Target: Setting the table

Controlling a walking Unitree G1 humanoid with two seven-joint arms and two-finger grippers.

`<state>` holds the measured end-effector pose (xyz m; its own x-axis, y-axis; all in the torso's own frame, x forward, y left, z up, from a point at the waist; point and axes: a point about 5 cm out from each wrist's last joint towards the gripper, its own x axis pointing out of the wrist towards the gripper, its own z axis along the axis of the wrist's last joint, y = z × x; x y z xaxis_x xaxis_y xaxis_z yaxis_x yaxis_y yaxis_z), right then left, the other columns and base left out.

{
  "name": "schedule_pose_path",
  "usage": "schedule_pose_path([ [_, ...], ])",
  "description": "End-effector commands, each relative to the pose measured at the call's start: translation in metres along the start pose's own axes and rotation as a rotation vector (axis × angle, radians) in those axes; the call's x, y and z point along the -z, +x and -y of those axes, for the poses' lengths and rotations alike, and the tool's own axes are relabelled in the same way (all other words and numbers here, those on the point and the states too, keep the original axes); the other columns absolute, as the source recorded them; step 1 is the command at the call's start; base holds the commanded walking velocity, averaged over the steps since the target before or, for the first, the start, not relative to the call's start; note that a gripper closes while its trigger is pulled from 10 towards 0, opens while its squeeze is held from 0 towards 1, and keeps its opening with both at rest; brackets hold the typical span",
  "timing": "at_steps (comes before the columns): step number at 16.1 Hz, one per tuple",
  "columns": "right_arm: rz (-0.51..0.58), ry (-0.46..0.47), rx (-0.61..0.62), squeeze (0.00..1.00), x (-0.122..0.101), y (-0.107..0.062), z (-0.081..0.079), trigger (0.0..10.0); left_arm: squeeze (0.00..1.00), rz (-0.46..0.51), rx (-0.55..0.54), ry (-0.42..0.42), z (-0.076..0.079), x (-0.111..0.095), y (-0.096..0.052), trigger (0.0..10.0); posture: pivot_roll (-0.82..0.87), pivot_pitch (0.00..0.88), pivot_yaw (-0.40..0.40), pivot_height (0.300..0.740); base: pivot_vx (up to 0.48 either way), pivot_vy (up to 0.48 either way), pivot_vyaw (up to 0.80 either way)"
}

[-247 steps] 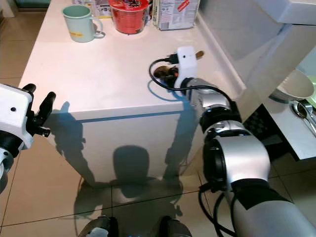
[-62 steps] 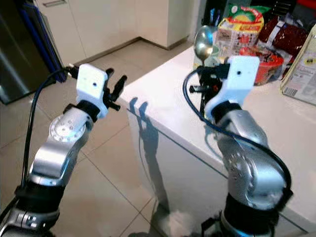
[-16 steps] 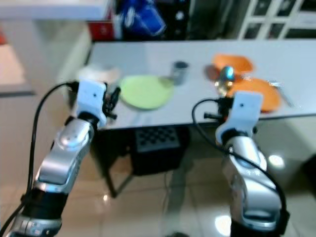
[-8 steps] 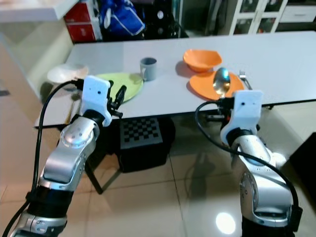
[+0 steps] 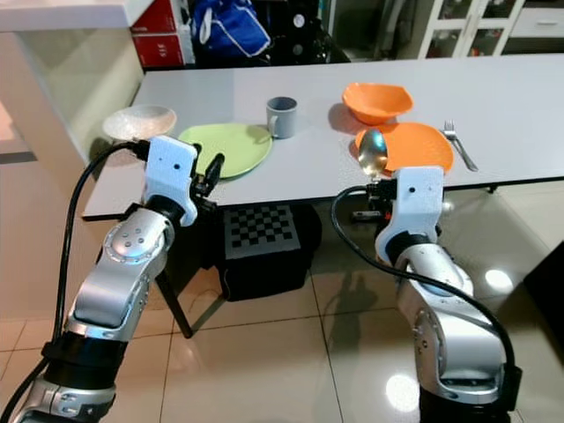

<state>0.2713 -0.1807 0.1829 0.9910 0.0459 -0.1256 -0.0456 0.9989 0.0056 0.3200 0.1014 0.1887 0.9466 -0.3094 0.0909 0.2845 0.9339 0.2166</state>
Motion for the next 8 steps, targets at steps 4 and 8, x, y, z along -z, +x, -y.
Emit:
schedule_pose_path([
  [4, -0.019, 0.027, 0.003, 0.0, 0.0038, 0.001, -0.0005, 10.0, 0.0, 0.026, 0.036, 0.005, 0.0036, -0.0054, -0.0017, 10.0, -0.07, 0.0, 0.033, 0.74, 0.337, 0.0, 0.0],
  [8, -0.025, 0.031, -0.005, 0.0, 0.0058, 0.0009, -0.0022, 10.0, 0.0, 0.023, 0.045, 0.007, 0.0035, -0.0048, -0.003, 10.0, -0.07, 0.0, 0.031, 0.74, 0.364, 0.0, 0.0],
])
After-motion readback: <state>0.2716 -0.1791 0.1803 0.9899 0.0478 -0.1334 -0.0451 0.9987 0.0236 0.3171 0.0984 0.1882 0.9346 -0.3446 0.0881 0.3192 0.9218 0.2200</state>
